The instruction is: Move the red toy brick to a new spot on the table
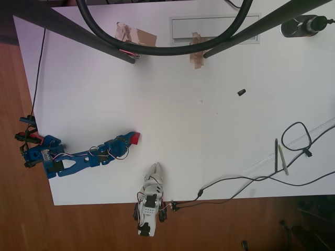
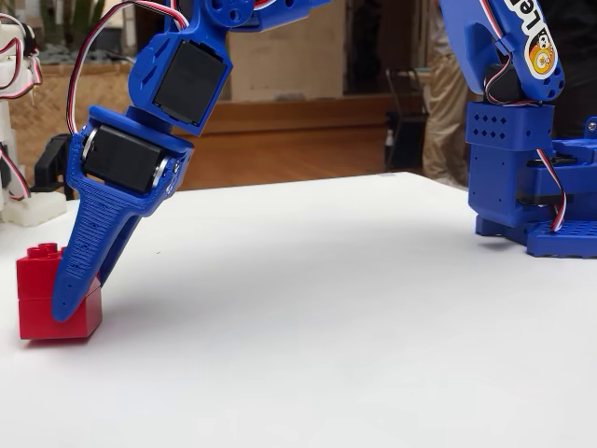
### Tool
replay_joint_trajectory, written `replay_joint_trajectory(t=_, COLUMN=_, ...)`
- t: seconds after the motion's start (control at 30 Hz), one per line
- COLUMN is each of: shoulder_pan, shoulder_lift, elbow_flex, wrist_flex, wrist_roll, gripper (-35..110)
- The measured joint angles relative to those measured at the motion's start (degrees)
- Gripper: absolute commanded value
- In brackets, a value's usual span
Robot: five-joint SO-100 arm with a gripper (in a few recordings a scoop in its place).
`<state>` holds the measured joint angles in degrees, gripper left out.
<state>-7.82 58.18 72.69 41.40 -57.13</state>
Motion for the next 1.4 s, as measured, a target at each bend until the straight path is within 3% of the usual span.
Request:
replay_joint_trajectory(t=0.13, shoulder_pan=1.32, shoulder_lift=-1.93, elbow_flex=-2.29, wrist_flex=0.00, wrist_roll=-0.18, gripper=11)
replay_joint_trajectory(t=0.53, shoulder_pan=4.04, shoulder_lift=-1.85, elbow_flex=-2.55, wrist_flex=4.22, wrist_roll=-0.35, gripper=35)
replay_joint_trajectory(t=0.77, shoulder_pan=4.66, shoulder_lift=8.88, elbow_flex=3.60, wrist_flex=5.45, wrist_roll=-0.35, gripper=35)
replay_joint_trajectory(t=0.97, shoulder_pan=8.53, shoulder_lift=30.94, elbow_flex=20.74, wrist_flex=5.45, wrist_roll=-4.83, gripper=22)
replay_joint_trajectory(t=1.17, shoulder_pan=13.01, shoulder_lift=60.12, elbow_flex=50.63, wrist_flex=5.45, wrist_roll=-17.05, gripper=8)
replay_joint_trajectory(t=1.4, shoulder_pan=15.38, shoulder_lift=92.90, elbow_flex=84.11, wrist_flex=8.17, wrist_roll=-29.44, gripper=3)
